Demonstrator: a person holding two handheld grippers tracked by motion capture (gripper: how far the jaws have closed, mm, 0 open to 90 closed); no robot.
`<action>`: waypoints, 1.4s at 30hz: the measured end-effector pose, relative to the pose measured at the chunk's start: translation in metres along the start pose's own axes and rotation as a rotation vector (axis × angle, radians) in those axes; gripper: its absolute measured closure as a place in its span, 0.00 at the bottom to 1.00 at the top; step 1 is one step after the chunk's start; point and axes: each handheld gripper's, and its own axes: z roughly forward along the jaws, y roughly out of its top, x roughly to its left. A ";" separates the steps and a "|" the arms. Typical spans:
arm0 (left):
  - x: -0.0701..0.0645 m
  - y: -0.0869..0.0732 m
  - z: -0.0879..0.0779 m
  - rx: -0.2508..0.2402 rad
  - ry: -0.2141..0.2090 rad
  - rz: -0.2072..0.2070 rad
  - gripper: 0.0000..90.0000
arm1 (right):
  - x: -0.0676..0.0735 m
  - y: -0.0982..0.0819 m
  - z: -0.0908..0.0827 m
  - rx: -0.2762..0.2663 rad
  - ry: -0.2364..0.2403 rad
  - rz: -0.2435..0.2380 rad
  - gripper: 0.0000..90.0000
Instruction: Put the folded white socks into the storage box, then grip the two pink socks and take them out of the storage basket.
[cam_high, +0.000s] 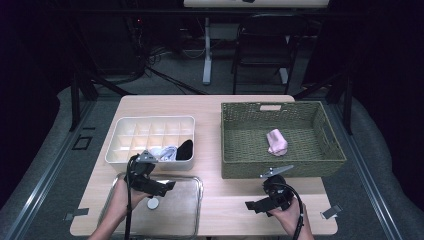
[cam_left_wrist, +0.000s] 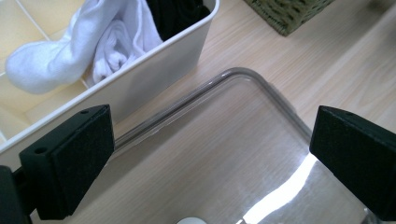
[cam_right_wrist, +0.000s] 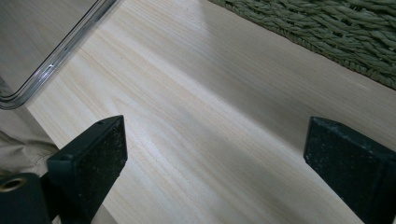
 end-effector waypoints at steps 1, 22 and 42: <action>-0.001 -0.002 0.000 -0.002 0.004 -0.004 0.00 | 0.000 0.000 0.000 0.006 0.001 0.001 0.05; -0.014 -0.019 0.014 0.037 -0.017 0.039 0.00 | 0.006 0.002 -0.008 0.048 0.031 -0.034 0.00; -0.021 -0.017 0.024 0.060 -0.031 0.074 0.00 | 0.008 0.014 -0.047 0.018 0.027 -0.062 0.00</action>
